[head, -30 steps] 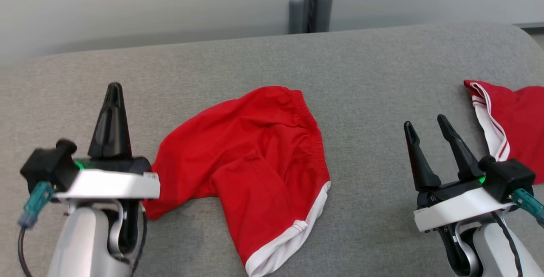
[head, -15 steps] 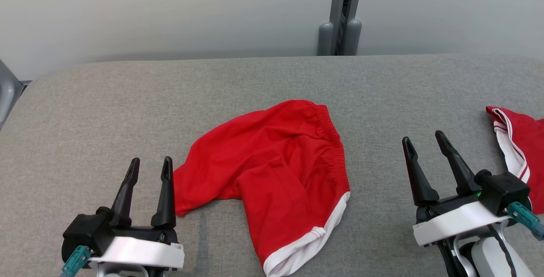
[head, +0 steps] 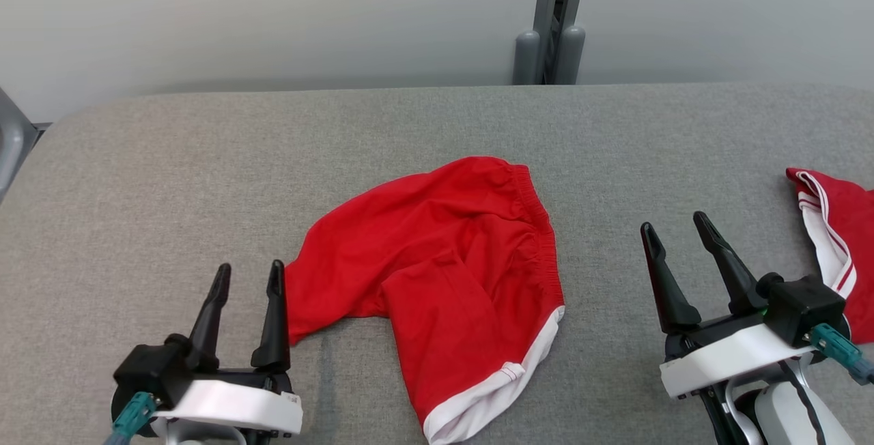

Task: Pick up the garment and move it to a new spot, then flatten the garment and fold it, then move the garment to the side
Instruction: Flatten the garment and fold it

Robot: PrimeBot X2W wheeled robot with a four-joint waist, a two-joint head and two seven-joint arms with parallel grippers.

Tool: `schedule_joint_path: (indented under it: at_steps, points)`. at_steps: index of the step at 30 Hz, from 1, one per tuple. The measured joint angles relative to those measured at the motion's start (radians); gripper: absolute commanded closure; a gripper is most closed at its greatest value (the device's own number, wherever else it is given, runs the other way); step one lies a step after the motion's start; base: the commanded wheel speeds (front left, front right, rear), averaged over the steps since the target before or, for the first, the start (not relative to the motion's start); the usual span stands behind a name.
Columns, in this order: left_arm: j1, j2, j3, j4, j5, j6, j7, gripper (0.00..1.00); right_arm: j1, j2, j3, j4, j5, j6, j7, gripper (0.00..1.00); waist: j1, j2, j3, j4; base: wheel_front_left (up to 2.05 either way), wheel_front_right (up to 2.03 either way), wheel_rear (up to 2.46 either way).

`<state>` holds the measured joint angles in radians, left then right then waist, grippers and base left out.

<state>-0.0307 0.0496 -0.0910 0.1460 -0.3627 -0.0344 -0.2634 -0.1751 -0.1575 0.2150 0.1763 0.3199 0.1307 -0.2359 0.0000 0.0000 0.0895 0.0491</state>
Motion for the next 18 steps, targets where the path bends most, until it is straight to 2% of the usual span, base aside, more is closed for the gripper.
schedule_joint_path:
  at_steps: [4, 11, 18]
  points:
    - [-0.036, 0.002, -0.025, 0.08, 0.034, 0.001, 0.002, 0.0, -0.006, -0.002, 0.004, -0.006, -0.003, 0.0, 0.009, 0.0, 0.0, 0.0, 0.025, -0.009, 0.0, 0.0, 0.0]
    - [-0.192, 0.053, -0.053, 0.243, 0.088, 0.018, 0.101, 0.0, -0.03, -0.01, 0.016, -0.015, -0.012, 0.0, 0.021, 0.0, 0.0, 0.0, 0.092, -0.032, 0.0, 0.0, 0.0]
    - [-0.314, 0.091, -0.07, 0.364, 0.071, -0.02, 0.23, 0.0, -0.046, -0.009, 0.024, -0.008, -0.013, 0.0, 0.015, 0.0, 0.0, 0.0, 0.146, -0.067, 0.0, 0.0, 0.0]
